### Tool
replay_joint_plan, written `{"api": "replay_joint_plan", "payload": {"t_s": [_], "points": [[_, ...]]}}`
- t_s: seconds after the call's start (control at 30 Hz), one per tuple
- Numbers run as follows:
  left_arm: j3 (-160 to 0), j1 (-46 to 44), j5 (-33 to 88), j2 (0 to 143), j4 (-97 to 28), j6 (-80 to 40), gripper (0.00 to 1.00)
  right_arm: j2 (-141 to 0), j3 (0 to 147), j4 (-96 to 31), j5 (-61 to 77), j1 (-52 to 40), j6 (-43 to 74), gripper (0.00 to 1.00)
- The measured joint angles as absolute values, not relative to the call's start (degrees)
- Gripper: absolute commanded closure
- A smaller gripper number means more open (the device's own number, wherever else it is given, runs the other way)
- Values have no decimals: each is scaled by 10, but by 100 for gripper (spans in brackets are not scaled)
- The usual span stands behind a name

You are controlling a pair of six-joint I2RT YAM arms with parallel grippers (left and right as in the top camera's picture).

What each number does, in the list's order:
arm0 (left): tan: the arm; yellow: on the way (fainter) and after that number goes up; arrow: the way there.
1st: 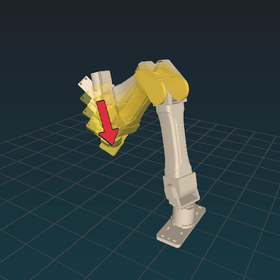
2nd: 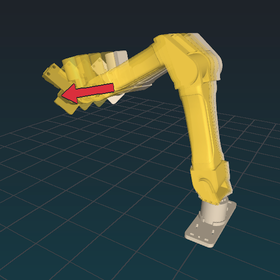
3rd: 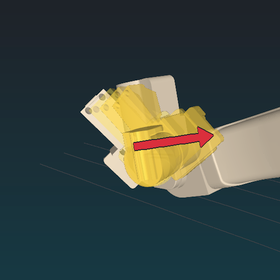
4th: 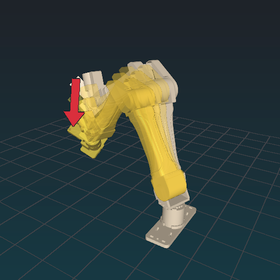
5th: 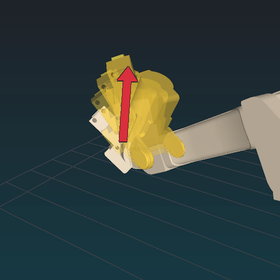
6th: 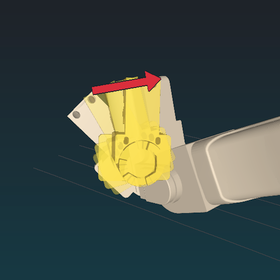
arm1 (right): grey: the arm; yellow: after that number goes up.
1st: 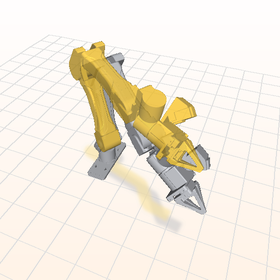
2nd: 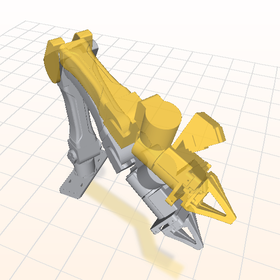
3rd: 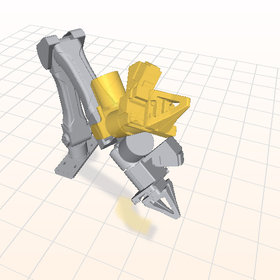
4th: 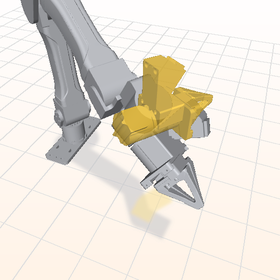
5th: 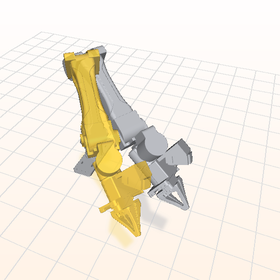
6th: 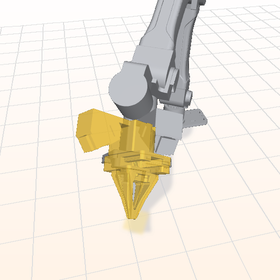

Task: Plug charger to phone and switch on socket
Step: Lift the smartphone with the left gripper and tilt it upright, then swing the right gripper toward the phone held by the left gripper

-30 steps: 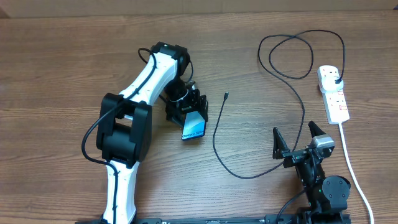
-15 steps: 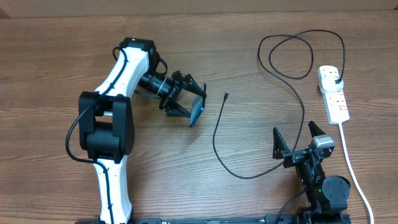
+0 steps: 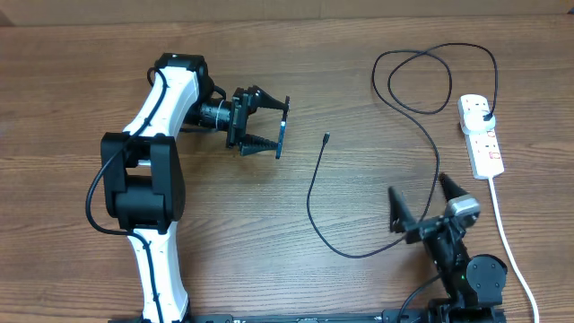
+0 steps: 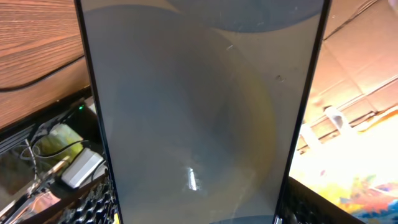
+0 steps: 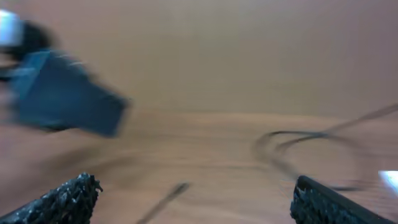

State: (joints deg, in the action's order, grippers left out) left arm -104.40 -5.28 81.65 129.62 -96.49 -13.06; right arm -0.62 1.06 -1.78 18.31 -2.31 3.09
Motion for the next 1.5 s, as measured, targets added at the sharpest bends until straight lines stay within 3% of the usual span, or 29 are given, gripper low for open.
{"api": "replay_joint_plan", "payload": {"t_s": [0.13,0.2,0.3,0.4,0.57,0.63,0.8,0.87,1.0,1.1,1.27,1.33,1.5], "points": [[-1044,-46,834,1296,-965,-131,22,-6,11,-14,402,-23,125,0],[-1044,-44,845,1296,-966,-131,22,-6,11,53,477,-23,198,0],[-1044,-44,853,1296,-966,-130,22,-5,13,217,523,-23,319,0],[-1044,-44,866,1296,-966,-131,21,-5,37,257,540,-23,382,0],[-1044,-40,875,1296,-967,-131,22,-99,284,-77,503,-23,297,0],[-1044,-39,877,1297,-966,-131,23,-186,403,-299,438,-23,229,0],[-1044,-32,879,1297,-967,-131,22,-391,590,-539,358,-23,121,0],[-1044,-29,879,1297,-966,-131,23,-438,616,-565,396,-23,103,5],[-1044,-29,879,1297,-967,-131,22,-500,625,-583,429,-43,85,0],[-1044,-29,879,1297,-967,-131,22,-540,648,-642,317,-107,95,0],[-1044,-29,879,1297,-966,-131,22,-658,765,-728,26,-316,197,0],[-1044,-29,879,1297,-966,-131,22,-711,817,-720,-45,-401,228,0],[-1044,-29,878,1297,-967,-131,21,-822,900,-718,-127,-487,268,3]]}}
